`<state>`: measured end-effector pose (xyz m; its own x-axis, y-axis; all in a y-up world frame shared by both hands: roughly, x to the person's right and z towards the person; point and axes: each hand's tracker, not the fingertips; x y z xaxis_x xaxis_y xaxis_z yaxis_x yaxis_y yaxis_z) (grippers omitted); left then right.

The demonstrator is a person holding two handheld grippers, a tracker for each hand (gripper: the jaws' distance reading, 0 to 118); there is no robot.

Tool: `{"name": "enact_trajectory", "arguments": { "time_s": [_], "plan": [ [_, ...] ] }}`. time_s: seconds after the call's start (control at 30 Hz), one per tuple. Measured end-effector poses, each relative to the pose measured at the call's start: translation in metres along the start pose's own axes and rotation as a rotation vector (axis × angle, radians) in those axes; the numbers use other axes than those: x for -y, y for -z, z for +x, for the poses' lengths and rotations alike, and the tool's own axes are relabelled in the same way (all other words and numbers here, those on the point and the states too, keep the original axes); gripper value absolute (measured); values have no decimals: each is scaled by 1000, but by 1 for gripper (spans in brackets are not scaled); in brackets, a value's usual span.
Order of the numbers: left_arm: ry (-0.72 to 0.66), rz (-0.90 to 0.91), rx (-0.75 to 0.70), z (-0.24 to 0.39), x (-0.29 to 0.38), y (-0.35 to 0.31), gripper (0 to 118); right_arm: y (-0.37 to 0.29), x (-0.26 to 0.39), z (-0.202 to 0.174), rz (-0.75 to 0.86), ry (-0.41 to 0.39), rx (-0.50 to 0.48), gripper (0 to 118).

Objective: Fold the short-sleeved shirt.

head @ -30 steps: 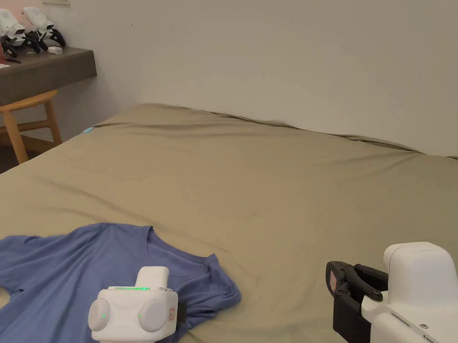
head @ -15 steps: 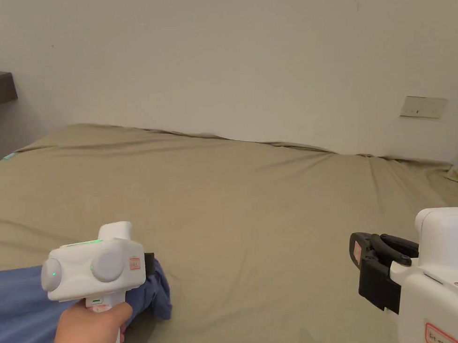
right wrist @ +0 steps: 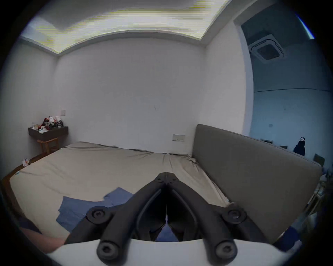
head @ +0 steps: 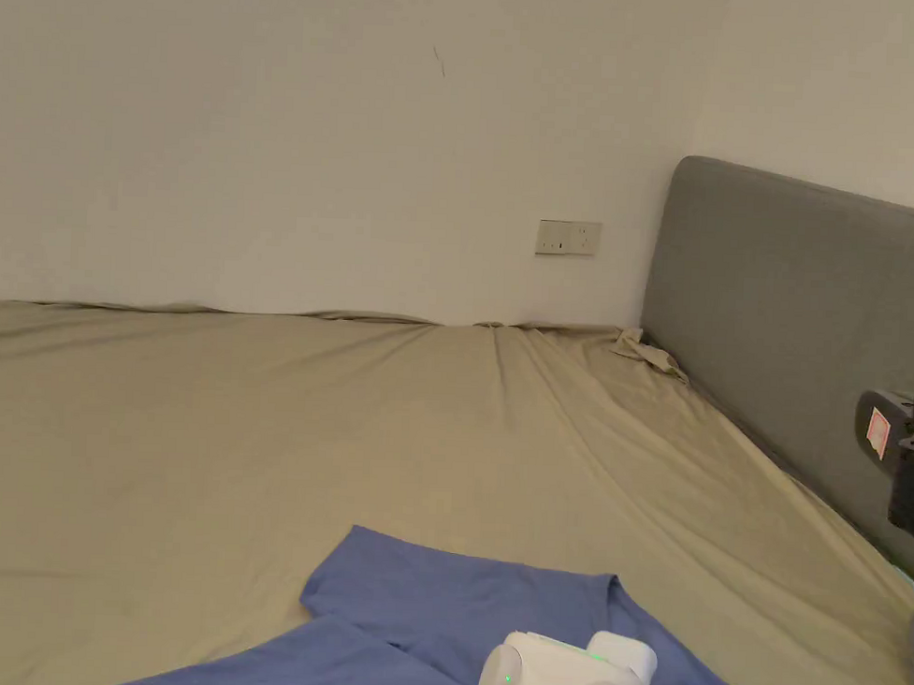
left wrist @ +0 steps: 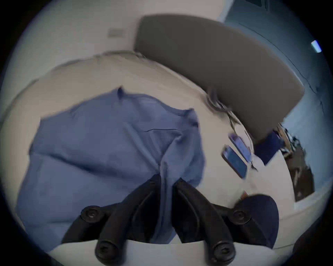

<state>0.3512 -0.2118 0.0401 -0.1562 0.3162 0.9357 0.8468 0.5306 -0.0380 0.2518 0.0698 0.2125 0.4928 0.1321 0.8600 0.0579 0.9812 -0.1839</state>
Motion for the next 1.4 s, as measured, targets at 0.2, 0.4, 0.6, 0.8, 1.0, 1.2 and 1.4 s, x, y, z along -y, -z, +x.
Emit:
{"name": "enact_trajectory", "arguments": {
  "time_s": [0.2,0.4,0.6,0.8,1.0,1.2,1.4],
  "plan": [
    [-180,-16,-7,-17,49,23,118,6,22,-11,-48,-7,-49,2],
    [-273,207,134,-48,5,-95,117,24,28,-27,-42,11,-127,2],
    [-157,586,-286,-83,62,-288,112,44,37,-44,-4,71,-223,2],
    [-395,485,-573,-137,179,-330,0,69,93,-77,-162,189,-325,2],
    [-557,383,-546,-179,225,-309,0,88,123,-109,-293,211,-416,2],
    [-544,431,-564,-240,190,-286,0,101,120,-114,-288,182,-417,2],
    [-565,254,-709,-366,158,-202,118,121,130,-112,-335,167,-388,2]
  ]
}}
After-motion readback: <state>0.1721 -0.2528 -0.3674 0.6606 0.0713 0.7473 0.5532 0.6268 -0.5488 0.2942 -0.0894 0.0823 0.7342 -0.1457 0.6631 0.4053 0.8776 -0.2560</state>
